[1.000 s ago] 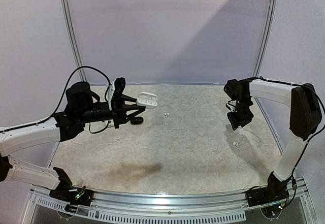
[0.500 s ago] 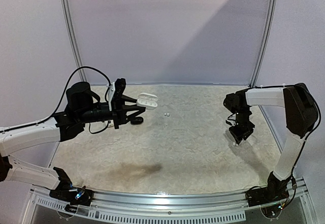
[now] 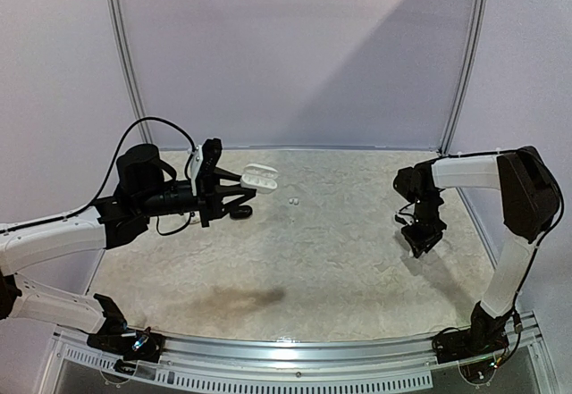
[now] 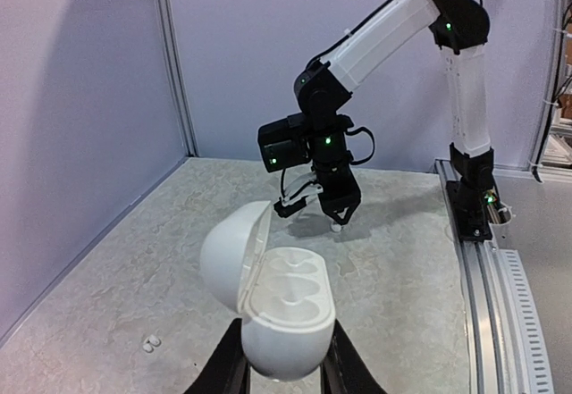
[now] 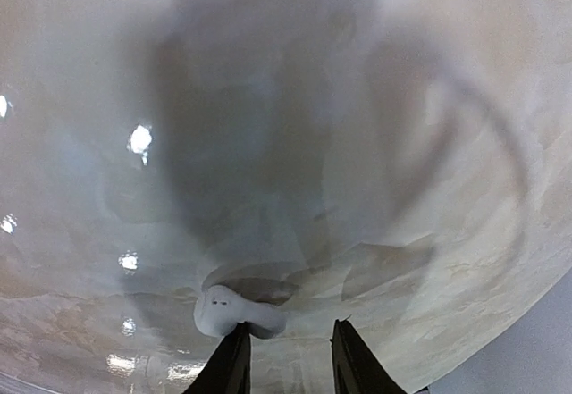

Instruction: Insert the wireless bluetooth earbuds into the charging case

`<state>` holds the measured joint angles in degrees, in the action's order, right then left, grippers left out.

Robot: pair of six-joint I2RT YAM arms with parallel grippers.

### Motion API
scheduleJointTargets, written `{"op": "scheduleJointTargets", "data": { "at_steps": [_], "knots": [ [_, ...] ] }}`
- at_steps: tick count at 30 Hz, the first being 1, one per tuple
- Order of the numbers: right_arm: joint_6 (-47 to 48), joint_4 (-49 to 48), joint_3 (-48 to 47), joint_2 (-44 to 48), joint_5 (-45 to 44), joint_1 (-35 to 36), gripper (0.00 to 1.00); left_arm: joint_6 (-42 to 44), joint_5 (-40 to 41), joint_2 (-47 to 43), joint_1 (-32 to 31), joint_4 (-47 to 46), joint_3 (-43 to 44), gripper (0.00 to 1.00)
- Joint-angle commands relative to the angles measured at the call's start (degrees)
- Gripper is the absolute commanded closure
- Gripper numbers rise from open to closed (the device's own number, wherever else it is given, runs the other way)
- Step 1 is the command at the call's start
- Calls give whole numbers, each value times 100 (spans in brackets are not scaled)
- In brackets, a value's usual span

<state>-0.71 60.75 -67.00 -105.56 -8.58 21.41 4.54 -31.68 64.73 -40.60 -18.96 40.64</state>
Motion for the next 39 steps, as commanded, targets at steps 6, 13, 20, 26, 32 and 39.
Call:
{"op": "scheduleJointTargets", "data": {
  "at_steps": [6,13,20,26,32,39],
  "knots": [
    [-116,-187,278,0,658,194,77,74,-49,-46,-26,24,-65,100],
    [-181,-179,219,48,796,319,85,73,-40,-73,-27,20,-70,100],
    [-298,-214,191,138,1108,536,94,99,-40,-83,-31,23,-74,100],
    [-333,-468,27,283,1419,1011,97,120,-157,-101,-35,-2,-65,100],
    [-539,-681,-236,163,1582,1465,97,116,-189,-109,-36,-14,-83,100],
    [-907,-540,-593,-603,1469,2120,93,163,-162,-153,-36,15,-127,100]
  ]
}}
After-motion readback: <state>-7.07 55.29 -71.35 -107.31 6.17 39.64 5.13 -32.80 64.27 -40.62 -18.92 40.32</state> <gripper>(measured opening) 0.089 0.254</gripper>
